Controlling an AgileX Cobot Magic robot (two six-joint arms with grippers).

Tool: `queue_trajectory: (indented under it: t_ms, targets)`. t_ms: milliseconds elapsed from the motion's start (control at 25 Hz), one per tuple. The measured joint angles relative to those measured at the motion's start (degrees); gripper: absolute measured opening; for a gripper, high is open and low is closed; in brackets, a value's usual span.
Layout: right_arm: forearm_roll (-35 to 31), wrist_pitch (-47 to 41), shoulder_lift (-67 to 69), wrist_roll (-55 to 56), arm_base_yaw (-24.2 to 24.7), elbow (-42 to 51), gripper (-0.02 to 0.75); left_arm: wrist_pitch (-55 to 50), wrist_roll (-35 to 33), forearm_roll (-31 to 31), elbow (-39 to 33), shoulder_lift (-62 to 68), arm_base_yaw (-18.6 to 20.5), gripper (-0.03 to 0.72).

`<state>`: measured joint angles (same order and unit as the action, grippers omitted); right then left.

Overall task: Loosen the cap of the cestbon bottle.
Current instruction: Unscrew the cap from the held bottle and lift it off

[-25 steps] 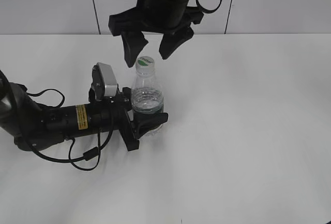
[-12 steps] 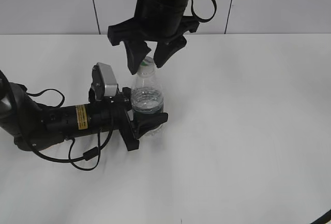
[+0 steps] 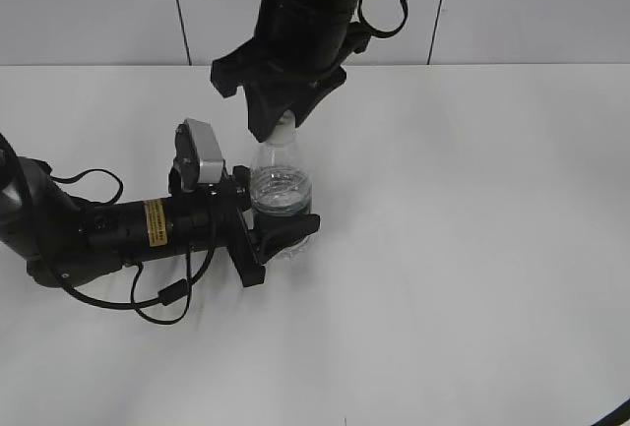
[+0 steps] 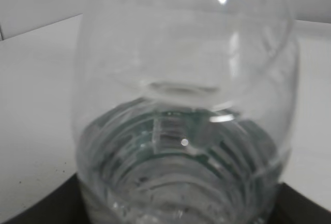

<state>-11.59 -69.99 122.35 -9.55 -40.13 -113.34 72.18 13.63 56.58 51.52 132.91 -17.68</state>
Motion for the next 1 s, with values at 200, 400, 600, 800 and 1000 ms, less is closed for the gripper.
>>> queue_trajectory:
  t_ms: [200, 400, 600, 800, 1000]
  targets:
    - [-0.17, 0.00, 0.00, -12.99, 0.00, 0.00, 0.307, 0.00, 0.00, 0.06, 0.00, 0.00, 0.00, 0.406]
    - [-0.28, 0.00, 0.00, -29.82, 0.00, 0.00, 0.305, 0.00, 0.00, 0.10, 0.00, 0.00, 0.00, 0.406]
    - [-0.45, 0.00, 0.00, -48.23, 0.00, 0.00, 0.305, 0.05, -0.05, 0.12, 0.00, 0.00, 0.00, 0.406]
    - [-0.50, 0.00, 0.00, -62.23, 0.00, 0.00, 0.305, 0.05, -0.05, 0.12, 0.00, 0.00, 0.00, 0.406]
    - [-0.50, 0.00, 0.00, -65.16, 0.00, 0.00, 0.305, 0.05, -0.05, 0.12, 0.00, 0.00, 0.00, 0.406]
